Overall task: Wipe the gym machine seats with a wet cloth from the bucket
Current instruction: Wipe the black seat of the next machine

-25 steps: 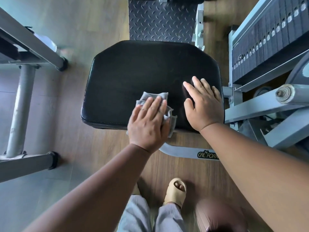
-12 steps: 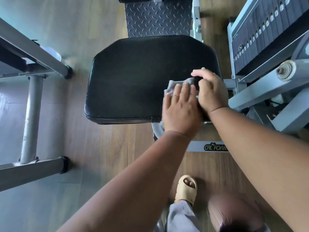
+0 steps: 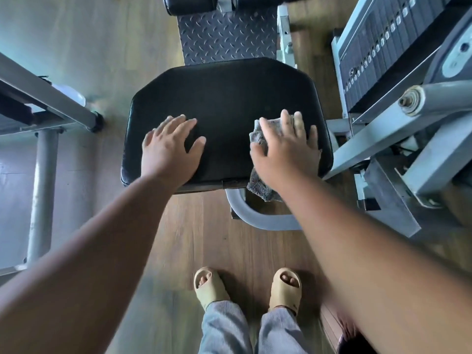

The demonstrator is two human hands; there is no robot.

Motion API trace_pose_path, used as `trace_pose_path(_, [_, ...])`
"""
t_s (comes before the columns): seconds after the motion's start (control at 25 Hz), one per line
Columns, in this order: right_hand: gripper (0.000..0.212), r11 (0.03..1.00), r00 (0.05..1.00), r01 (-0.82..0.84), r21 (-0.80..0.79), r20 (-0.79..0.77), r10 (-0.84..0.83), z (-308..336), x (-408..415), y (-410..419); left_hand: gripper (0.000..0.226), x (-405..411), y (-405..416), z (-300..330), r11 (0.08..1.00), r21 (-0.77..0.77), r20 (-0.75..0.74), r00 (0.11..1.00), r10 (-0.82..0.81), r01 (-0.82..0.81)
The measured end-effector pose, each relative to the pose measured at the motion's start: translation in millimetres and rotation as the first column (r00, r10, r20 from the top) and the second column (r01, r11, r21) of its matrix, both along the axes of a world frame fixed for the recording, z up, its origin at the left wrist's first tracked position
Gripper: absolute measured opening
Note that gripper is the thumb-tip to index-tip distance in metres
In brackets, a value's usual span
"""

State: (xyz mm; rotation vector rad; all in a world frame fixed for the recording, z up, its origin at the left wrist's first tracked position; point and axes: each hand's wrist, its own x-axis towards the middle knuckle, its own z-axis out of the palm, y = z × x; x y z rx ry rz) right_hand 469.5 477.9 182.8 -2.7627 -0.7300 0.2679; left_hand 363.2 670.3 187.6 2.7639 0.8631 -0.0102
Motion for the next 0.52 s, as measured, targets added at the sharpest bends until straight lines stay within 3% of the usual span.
trace_pose_path(0.08, [0.054,1.0,0.995,0.017,-0.021,0.1,-0.015,-8.4,-19.9,11.6,0.055,-3.6,1.2,-14.1,0.999,0.032,-0.024,1.0,-0.008,0.009])
trace_pose_path(0.16, [0.048,0.988,0.967,-0.154,0.02,0.211,0.146,-19.6,-41.0,13.3,0.054,-4.6,-1.1,-20.2,0.998,0.056,0.063,0.998,-0.006,0.002])
trace_pose_path(0.28, [0.04,0.901,0.88,-0.43,0.052,0.25,0.405,-26.4,-42.0,0.8,0.05,-9.4,0.1,-22.2,0.998,0.059,0.134,0.991,0.005,-0.013])
trace_pose_path(0.36, [0.039,0.916,0.891,-0.398,0.042,0.255,0.375,-24.4,-19.1,-19.6,0.049,-9.0,0.3,-22.4,0.998,0.055,0.143,0.99,0.007,-0.015])
trace_pose_path(0.52, [0.043,0.985,0.973,-0.152,0.087,0.186,0.134,-18.6,18.1,-73.6,0.05,-8.6,-1.2,-23.5,0.998,0.061,0.153,0.988,0.014,-0.024])
